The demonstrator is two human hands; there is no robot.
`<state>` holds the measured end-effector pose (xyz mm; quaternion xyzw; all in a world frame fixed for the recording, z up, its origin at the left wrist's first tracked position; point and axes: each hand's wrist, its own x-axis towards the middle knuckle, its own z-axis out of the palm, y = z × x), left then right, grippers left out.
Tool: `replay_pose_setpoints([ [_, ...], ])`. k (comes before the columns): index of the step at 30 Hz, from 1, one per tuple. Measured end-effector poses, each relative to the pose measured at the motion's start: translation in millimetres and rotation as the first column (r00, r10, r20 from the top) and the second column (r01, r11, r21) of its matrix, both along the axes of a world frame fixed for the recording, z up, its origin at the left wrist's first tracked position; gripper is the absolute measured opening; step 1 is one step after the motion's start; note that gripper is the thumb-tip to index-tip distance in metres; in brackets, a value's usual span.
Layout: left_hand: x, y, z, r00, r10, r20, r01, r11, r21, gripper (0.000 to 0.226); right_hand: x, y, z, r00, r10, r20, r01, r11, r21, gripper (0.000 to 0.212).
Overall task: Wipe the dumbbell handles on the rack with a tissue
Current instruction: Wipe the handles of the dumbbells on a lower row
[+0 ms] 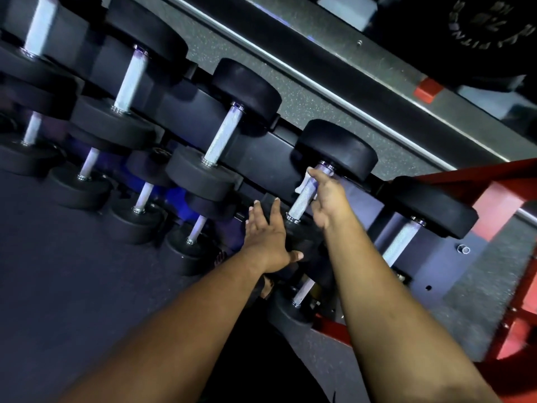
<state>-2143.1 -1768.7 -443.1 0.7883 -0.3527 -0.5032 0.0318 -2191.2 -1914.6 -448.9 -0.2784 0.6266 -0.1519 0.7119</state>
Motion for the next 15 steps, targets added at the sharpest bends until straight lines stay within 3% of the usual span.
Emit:
replay_pose_setpoints([
  [5,-1,0,0,1.0,0.001,0.008,-0.001,1.0,0.002,0.133,-26,17,-9,0.998,0.067,-0.008,-0.068,0.996,-0.065,0.024],
  [12,-1,0,3,1.0,0.014,0.004,-0.014,1.0,0.003,0.134,-8,24,-5,0.998,0.062,-0.03,-0.062,0.998,-0.017,0.072],
  [15,-2,1,0,1.0,0.007,0.014,-0.007,1.0,0.005,0.134,-24,40,-11,0.997,0.075,-0.008,-0.075,0.996,-0.041,0.061],
])
